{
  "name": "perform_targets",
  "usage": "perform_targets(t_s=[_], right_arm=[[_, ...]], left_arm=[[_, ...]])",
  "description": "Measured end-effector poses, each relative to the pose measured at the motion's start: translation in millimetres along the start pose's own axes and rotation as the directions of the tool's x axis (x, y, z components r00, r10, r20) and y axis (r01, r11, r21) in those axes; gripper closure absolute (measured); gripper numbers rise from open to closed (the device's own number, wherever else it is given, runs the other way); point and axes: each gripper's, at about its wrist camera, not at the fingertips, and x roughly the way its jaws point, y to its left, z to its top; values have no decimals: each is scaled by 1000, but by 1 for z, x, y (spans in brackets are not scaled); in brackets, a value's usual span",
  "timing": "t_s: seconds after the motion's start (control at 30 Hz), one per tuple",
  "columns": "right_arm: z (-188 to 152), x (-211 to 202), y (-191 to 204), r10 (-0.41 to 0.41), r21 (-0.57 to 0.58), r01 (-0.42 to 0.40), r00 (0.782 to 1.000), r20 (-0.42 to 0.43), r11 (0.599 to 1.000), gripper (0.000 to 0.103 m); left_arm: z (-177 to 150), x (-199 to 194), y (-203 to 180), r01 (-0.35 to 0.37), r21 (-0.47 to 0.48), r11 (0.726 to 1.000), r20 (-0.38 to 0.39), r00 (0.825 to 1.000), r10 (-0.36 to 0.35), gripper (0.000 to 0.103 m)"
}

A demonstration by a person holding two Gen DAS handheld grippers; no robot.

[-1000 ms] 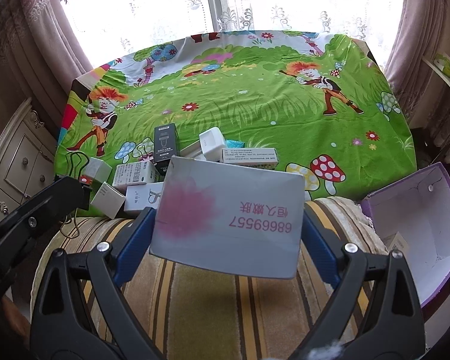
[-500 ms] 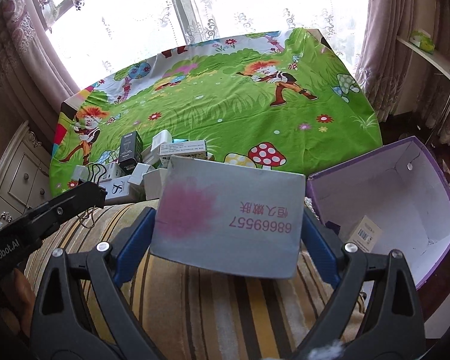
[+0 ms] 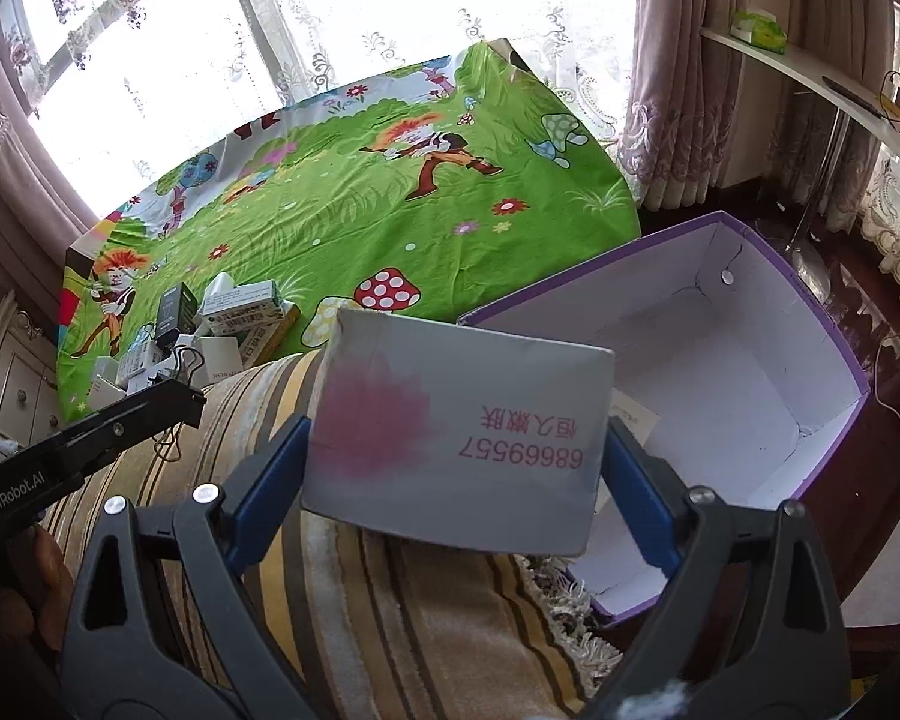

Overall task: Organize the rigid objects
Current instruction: 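Carry the clip and pink-printed box into the purple storage box and release both, then move both open tools back to the pile of boxes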

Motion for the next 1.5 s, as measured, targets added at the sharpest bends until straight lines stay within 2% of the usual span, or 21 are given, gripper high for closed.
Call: perform_targets(t_s=[0.13,0.3,0.7,0.73,0.8,0.87,1.03,1.13,1.3,1.43,1.5], right_arm=[[2,-5,-15,-50,-1,50,999,2,999,8],[2,-6,-34,-149,3,149,989,2,989,8],[-2,-7,-82,-230,110,234,972,-47,966,8],[-2,-7,-84,-233,119,237,971,-47,964,8],[-2,-9,-88,-240,132,243,970,-43,961,8],[-1,-10,-89,-245,135,248,969,-38,959,8],[3,-17,-90,-242,150,241,970,-11,959,7],[6,-24,-86,-224,146,218,974,25,965,7],[13,-35,-71,-209,124,197,974,92,972,7],[15,-41,-54,-176,86,164,971,163,983,6],[16,-43,-42,-153,46,146,969,193,988,6]], left_arm=[[3,17,-11,29,9,1000,-37,999,-28,84],[8,32,-23,59,10,998,-61,996,-58,84],[18,64,-66,121,89,989,-99,989,-112,83],[19,66,-69,126,94,987,-104,988,-117,81],[21,69,-72,123,100,987,-113,987,-111,69],[21,67,-71,114,100,988,-103,989,-104,52],[24,58,-65,109,80,991,-87,991,-102,48],[26,47,-62,95,86,992,-51,995,-91,44],[29,18,-63,0,135,991,68,998,-9,39],[28,-7,-57,-62,148,987,203,979,31,39],[29,-15,-50,-96,162,982,222,973,59,39]])
